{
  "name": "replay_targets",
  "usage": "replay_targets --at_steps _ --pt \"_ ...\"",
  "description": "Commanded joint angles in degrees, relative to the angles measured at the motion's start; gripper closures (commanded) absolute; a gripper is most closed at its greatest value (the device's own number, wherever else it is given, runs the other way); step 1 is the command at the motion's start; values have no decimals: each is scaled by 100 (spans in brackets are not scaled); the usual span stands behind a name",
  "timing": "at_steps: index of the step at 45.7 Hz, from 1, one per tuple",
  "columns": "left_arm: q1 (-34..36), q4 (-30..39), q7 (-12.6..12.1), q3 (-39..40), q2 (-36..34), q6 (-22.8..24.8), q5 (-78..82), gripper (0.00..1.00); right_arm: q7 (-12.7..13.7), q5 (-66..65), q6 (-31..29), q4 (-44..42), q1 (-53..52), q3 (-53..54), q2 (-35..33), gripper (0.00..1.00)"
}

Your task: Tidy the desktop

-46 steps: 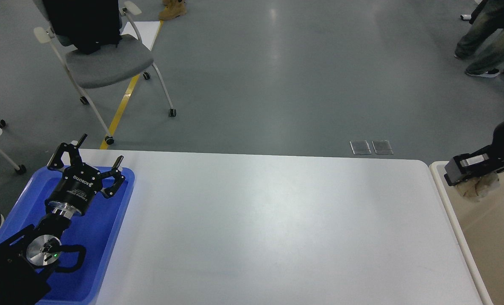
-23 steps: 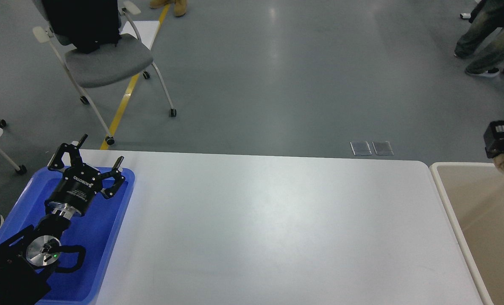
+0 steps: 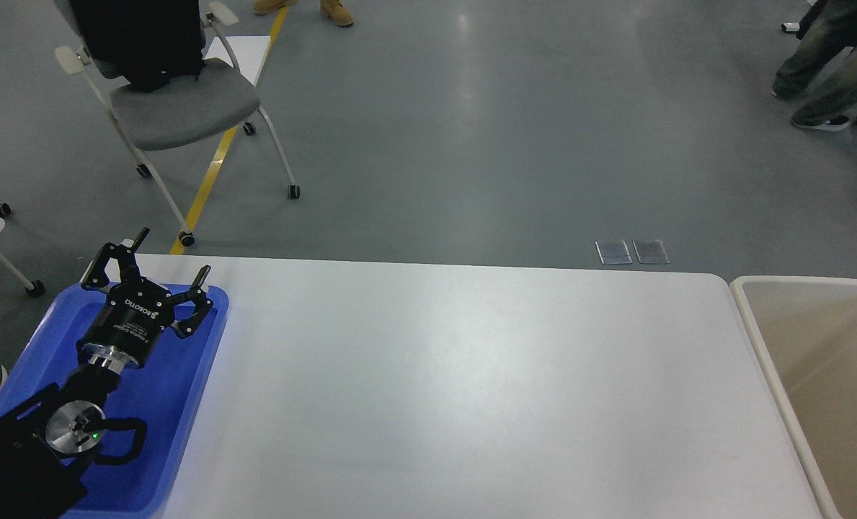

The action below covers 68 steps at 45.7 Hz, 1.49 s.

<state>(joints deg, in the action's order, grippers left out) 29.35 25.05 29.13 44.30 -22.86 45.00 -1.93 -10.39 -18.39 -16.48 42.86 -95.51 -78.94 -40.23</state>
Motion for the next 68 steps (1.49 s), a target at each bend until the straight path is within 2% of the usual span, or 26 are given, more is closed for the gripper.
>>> replay_targets --at_steps 1,9,15,23,34,56,57,60,63,66,67,68 --pt "1 0 -4 0 1 0 0 1 29 336 505 -2237 2816 1766 15 100" --pt "1 0 -4 0 1 0 0 1 37 336 936 -2879 3828 2918 367 100" --pt "1 0 5 0 1 0 0 1 46 363 1331 -2941 4295 3656 437 100" --pt "1 0 -4 0 1 0 0 1 196 494 1744 -3020 4883 4606 499 100" --pt "1 0 -4 0 1 0 0 1 196 495 1938 -3556 5358 5011 877 100" --pt "1 0 -4 0 -8 0 0 1 204 494 2298 -3565 5772 5213 1132 100" --pt "1 0 5 0 1 0 -9 1 204 495 2325 -3565 5772 5239 1132 98" --pt "1 0 -4 0 1 0 0 1 204 503 2404 -3565 5745 5380 1123 77" --pt "1 0 5 0 -8 0 0 1 196 495 2457 -3565 5710 5564 1088 47" --pt "1 0 5 0 1 0 -9 1 196 495 2483 -3565 5658 5749 1035 10" --pt "1 0 -4 0 1 0 0 1 196 495 2483 -3557 5614 5819 1026 3" --pt "1 0 5 0 1 0 -9 1 196 495 2474 -3539 5570 5889 1000 1"
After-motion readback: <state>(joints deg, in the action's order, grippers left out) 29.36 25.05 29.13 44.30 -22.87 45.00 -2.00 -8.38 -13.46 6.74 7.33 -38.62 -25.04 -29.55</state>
